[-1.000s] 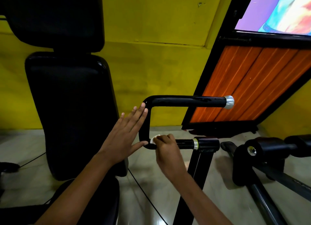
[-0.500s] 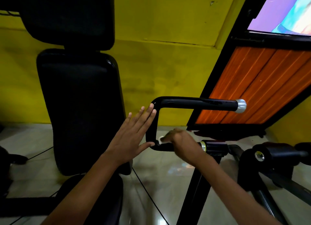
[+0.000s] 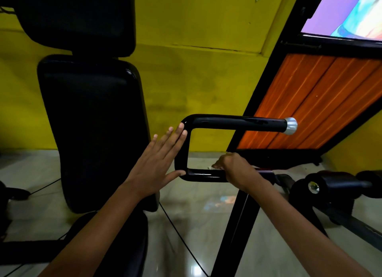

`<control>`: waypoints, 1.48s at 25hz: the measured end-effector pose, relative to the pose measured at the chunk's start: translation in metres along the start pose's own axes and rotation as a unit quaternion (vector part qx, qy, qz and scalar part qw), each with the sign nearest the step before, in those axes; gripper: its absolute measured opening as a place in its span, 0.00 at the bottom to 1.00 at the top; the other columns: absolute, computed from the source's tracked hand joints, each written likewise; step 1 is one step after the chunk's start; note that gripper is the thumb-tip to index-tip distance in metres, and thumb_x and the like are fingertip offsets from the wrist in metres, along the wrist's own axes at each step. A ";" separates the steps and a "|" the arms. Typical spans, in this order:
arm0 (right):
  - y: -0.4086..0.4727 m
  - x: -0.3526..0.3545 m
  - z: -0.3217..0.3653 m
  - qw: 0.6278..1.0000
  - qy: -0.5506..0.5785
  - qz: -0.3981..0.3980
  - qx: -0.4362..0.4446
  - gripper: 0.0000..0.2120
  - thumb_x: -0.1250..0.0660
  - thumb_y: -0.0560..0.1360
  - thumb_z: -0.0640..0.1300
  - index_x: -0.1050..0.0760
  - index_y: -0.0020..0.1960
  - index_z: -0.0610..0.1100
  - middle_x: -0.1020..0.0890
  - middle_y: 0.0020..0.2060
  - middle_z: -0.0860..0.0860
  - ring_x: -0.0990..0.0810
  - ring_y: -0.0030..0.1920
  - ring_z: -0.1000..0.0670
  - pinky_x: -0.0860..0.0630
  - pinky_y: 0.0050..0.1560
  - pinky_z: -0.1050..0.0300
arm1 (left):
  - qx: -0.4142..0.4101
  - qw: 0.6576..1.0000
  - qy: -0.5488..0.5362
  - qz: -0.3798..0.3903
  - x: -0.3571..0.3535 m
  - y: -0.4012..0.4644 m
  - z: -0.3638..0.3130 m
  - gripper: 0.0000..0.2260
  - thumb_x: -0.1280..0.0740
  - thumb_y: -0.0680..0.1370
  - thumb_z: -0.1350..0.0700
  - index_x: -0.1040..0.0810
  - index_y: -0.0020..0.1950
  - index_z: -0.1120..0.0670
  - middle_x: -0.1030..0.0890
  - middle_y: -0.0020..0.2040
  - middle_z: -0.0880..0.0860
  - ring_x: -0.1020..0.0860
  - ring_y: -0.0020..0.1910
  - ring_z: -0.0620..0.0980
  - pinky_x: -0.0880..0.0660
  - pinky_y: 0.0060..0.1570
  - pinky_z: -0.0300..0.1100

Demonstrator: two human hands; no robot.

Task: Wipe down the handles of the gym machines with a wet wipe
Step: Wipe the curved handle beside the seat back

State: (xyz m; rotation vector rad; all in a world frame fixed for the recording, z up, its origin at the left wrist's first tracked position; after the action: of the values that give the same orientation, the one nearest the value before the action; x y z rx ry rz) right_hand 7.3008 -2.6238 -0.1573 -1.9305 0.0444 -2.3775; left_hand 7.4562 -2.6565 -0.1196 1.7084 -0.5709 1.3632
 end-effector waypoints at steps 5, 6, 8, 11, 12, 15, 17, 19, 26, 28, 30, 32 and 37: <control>-0.017 0.012 0.006 0.999 0.029 -0.026 -0.004 0.24 0.39 0.70 0.26 0.23 0.61 0.43 0.20 0.56 0.44 0.23 0.57 0.46 0.26 0.58 0.55 | 0.003 1.000 0.005 0.004 0.001 -0.001 -0.001 0.43 0.39 0.75 0.37 0.60 0.78 0.54 0.60 0.78 0.51 0.56 0.77 0.51 0.47 0.73 0.53; -0.023 0.016 0.001 0.999 0.027 -0.022 -0.012 0.24 0.39 0.70 0.25 0.23 0.62 0.43 0.21 0.57 0.44 0.24 0.58 0.46 0.28 0.60 0.56 | 0.004 1.000 0.006 0.006 0.001 -0.001 -0.002 0.43 0.39 0.75 0.37 0.60 0.78 0.54 0.60 0.78 0.51 0.56 0.77 0.51 0.47 0.73 0.53; -0.024 0.018 -0.016 0.999 0.011 -0.018 -0.036 0.25 0.40 0.69 0.24 0.23 0.61 0.43 0.21 0.58 0.45 0.24 0.59 0.46 0.29 0.61 0.57 | 0.009 1.000 0.008 0.007 0.001 0.000 -0.002 0.43 0.40 0.75 0.37 0.61 0.78 0.54 0.61 0.78 0.51 0.56 0.77 0.51 0.47 0.73 0.52; -0.021 0.016 -0.011 0.997 -0.002 -0.035 -0.063 0.22 0.40 0.69 0.26 0.22 0.59 0.42 0.21 0.55 0.44 0.24 0.57 0.44 0.27 0.59 0.53 | 0.012 1.000 0.003 0.007 0.001 -0.001 -0.002 0.43 0.39 0.75 0.37 0.60 0.78 0.54 0.61 0.78 0.51 0.55 0.77 0.52 0.46 0.73 0.53; -0.024 0.014 -0.004 0.998 -0.009 -0.035 -0.054 0.22 0.40 0.70 0.26 0.22 0.59 0.41 0.21 0.54 0.44 0.25 0.57 0.44 0.27 0.59 0.52 | 0.012 1.000 0.002 0.006 0.002 -0.001 -0.002 0.43 0.39 0.75 0.37 0.59 0.78 0.55 0.60 0.78 0.51 0.55 0.77 0.52 0.46 0.73 0.53; -0.038 0.015 -0.001 0.999 -0.008 -0.032 -0.020 0.25 0.39 0.68 0.25 0.23 0.61 0.42 0.21 0.55 0.44 0.26 0.56 0.44 0.27 0.57 0.54 | 0.009 1.000 0.009 0.003 0.003 -0.001 -0.002 0.42 0.39 0.75 0.37 0.59 0.78 0.55 0.59 0.78 0.52 0.55 0.77 0.52 0.45 0.73 0.54; -0.047 0.022 -0.015 0.998 -0.029 -0.042 -0.026 0.25 0.37 0.67 0.25 0.23 0.60 0.41 0.20 0.54 0.44 0.25 0.55 0.43 0.27 0.55 0.53 | 0.008 1.000 0.014 0.002 0.003 -0.001 -0.003 0.43 0.40 0.75 0.37 0.59 0.78 0.55 0.59 0.79 0.52 0.54 0.77 0.52 0.44 0.73 0.54; -0.049 0.024 -0.022 0.996 -0.049 -0.051 -0.058 0.22 0.37 0.70 0.27 0.24 0.61 0.40 0.21 0.54 0.44 0.27 0.56 0.44 0.29 0.56 0.53 | 0.007 1.000 0.014 0.003 0.004 -0.001 -0.003 0.43 0.40 0.74 0.37 0.59 0.78 0.55 0.59 0.78 0.52 0.54 0.77 0.52 0.44 0.73 0.54; -0.017 0.010 0.041 0.990 -0.012 -0.097 -0.099 0.16 0.37 0.72 0.29 0.23 0.57 0.38 0.22 0.55 0.43 0.30 0.59 0.43 0.30 0.59 0.52 | 0.009 1.000 0.017 0.011 0.001 -0.001 -0.001 0.43 0.40 0.74 0.37 0.60 0.78 0.55 0.60 0.78 0.52 0.55 0.77 0.52 0.45 0.73 0.54; -0.019 0.009 0.075 0.987 -0.034 -0.146 -0.062 0.16 0.32 0.66 0.27 0.21 0.53 0.36 0.21 0.49 0.42 0.26 0.53 0.41 0.25 0.48 0.51 | 0.004 1.000 0.011 0.011 0.002 -0.001 0.000 0.44 0.39 0.74 0.37 0.60 0.78 0.55 0.60 0.78 0.52 0.55 0.77 0.52 0.46 0.73 0.54; -0.029 0.003 0.083 0.976 -0.029 -0.212 -0.037 0.18 0.28 0.61 0.26 0.20 0.50 0.35 0.21 0.43 0.42 0.24 0.45 0.42 0.24 0.37 0.54 | -0.003 1.000 0.007 0.011 0.001 0.000 0.000 0.44 0.39 0.74 0.37 0.60 0.78 0.55 0.60 0.78 0.52 0.55 0.77 0.52 0.46 0.73 0.55; -0.042 -0.009 0.079 0.968 -0.026 -0.250 -0.015 0.19 0.28 0.63 0.27 0.22 0.54 0.35 0.21 0.44 0.42 0.24 0.42 0.43 0.25 0.34 0.54 | -0.008 1.000 0.001 0.005 0.000 0.001 0.000 0.44 0.38 0.74 0.37 0.60 0.78 0.54 0.61 0.78 0.51 0.56 0.77 0.52 0.46 0.73 0.55; -0.055 -0.021 0.077 0.957 -0.048 -0.287 -0.016 0.15 0.34 0.70 0.32 0.24 0.56 0.39 0.22 0.45 0.44 0.24 0.41 0.44 0.27 0.31 0.55 | -0.014 1.000 -0.006 -0.007 0.000 0.000 0.001 0.45 0.38 0.73 0.37 0.60 0.78 0.54 0.62 0.78 0.51 0.57 0.77 0.52 0.49 0.73 0.54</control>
State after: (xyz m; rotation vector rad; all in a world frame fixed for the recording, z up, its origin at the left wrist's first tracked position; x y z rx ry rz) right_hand 7.3782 -2.5654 -0.1577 -2.3208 -0.5613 -2.6033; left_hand 7.4568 -2.6570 -0.1197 1.6962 -0.5803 1.3298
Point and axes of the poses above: each hand's wrist, its own y-axis towards the middle knuckle, its own x-axis out of the back of the hand, z = x × y, the point moved 10 cm from there along y, towards the middle knuckle
